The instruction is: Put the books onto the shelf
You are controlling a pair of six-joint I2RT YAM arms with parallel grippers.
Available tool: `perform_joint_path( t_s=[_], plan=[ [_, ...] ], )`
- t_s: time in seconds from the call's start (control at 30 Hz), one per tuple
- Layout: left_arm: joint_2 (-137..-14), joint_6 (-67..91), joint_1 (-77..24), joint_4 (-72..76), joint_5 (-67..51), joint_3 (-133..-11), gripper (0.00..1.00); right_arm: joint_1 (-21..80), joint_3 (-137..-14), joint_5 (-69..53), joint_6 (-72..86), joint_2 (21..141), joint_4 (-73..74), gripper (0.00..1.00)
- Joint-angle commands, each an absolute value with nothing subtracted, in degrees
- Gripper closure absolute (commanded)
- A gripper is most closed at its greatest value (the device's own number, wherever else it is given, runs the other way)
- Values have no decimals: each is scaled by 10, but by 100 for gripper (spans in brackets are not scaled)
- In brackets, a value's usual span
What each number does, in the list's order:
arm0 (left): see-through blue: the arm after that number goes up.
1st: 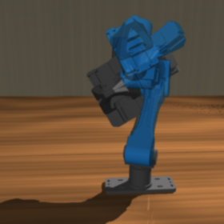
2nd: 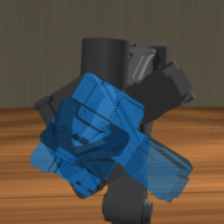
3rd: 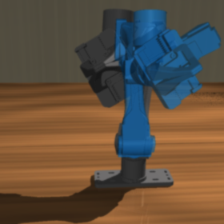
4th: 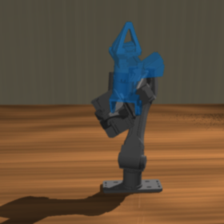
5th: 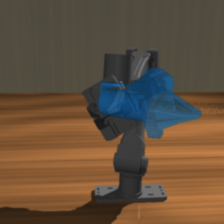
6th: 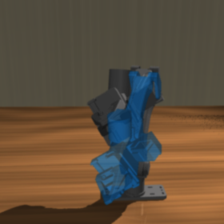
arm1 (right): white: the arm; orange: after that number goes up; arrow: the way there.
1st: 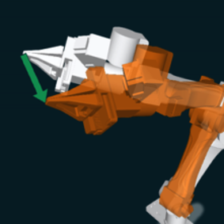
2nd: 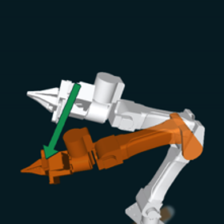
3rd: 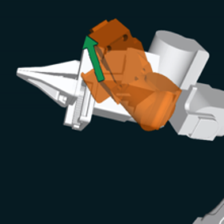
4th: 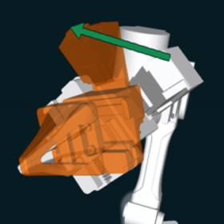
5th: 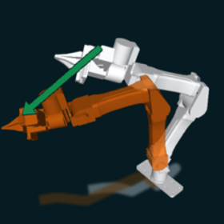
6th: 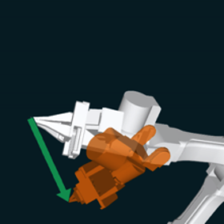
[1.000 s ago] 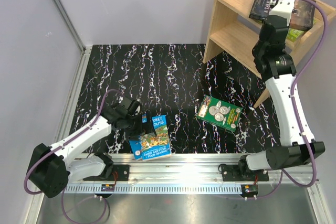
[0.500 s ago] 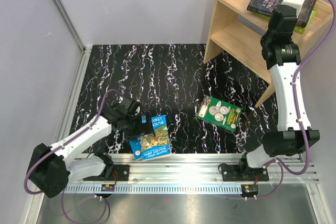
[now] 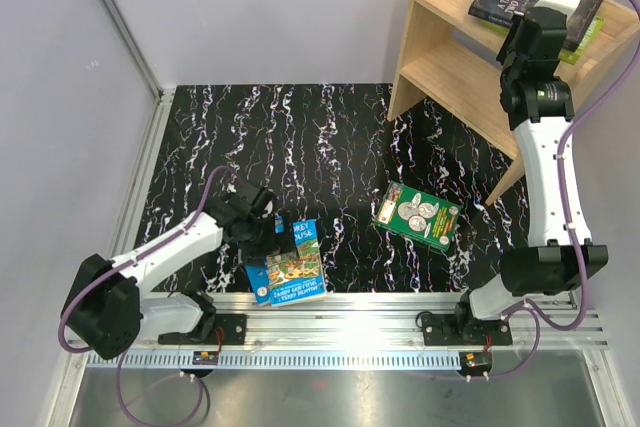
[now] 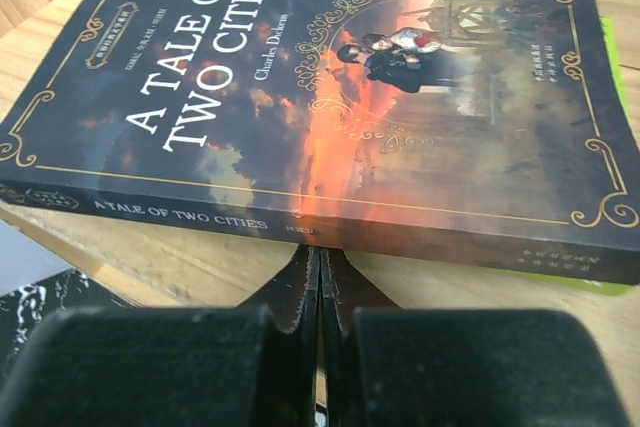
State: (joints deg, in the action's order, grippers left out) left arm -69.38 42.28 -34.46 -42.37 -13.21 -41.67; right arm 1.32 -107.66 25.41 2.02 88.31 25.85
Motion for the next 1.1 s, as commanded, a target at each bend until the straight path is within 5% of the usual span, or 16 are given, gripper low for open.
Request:
perform_joint_path(
  t_s=[0.0, 0.6, 0.7, 0.73, 0.87, 1.07],
  plan=[
    [-696, 411, -346, -406, -136, -446, 1, 14, -1109, 236, 49, 921, 238, 96],
    [-640, 436, -347, -414, -124, -397, 1, 14, -1209, 258, 58, 1017, 250, 92],
    [-640, 436, -346, -418, -122, -403, 1, 15, -1199, 191, 55, 988, 265, 69],
    [-641, 437, -346, -417, -122, -406, 1, 15, -1194, 179, 57, 979, 271, 54],
    [-653, 436, -346, -410, -127, -415, 1, 16, -1140, 118, 91, 916, 269, 32],
    [-687, 427, -347, -406, -124, -451, 1, 45, -1029, 13, 152, 807, 233, 22]
  ],
)
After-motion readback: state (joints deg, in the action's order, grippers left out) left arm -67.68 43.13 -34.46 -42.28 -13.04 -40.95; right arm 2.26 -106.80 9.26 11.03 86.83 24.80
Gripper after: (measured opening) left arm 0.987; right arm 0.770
